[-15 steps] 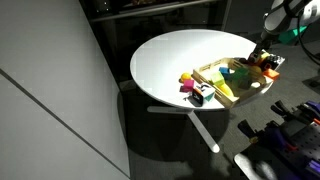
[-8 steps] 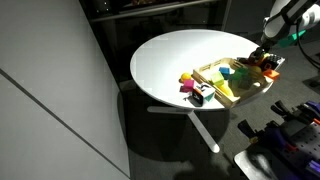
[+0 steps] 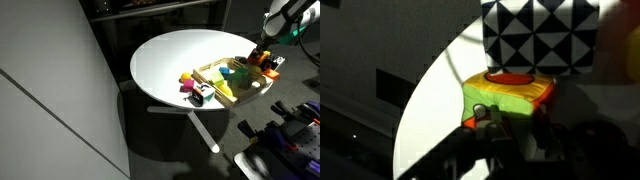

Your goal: Put the soft orange cube on the tray

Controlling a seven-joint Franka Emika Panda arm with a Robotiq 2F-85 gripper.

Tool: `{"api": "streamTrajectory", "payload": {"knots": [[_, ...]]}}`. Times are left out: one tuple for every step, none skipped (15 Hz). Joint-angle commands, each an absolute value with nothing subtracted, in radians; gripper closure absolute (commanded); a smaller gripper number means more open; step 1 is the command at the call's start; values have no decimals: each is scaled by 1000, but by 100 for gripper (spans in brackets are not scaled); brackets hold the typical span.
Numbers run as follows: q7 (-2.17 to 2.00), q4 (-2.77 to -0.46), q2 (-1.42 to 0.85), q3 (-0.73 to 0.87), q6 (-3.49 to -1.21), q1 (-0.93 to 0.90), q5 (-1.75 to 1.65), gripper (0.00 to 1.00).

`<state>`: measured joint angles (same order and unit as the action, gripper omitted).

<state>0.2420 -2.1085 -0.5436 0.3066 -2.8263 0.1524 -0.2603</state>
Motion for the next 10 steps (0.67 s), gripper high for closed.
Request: {"api": "streamTrajectory", "payload": {"knots": [[174,-2115,-489,363,-2801,103,-341,93],[160,-2116,-478,375,-2801,92,-358,95],[149,-2117,-463,386,-2798,82,-374,98],[137,-2118,-450,394,-2796,74,-388,98],[126,-2121,-434,397,-2795,68,-399,96],[120,-2122,-420,395,-2794,67,-406,96],[121,-2127,-403,385,-2792,70,-406,97],[134,-2135,-384,366,-2794,79,-395,96],[149,-2144,-365,346,-2797,89,-382,96],[158,-2153,-350,330,-2799,94,-374,96]]}}
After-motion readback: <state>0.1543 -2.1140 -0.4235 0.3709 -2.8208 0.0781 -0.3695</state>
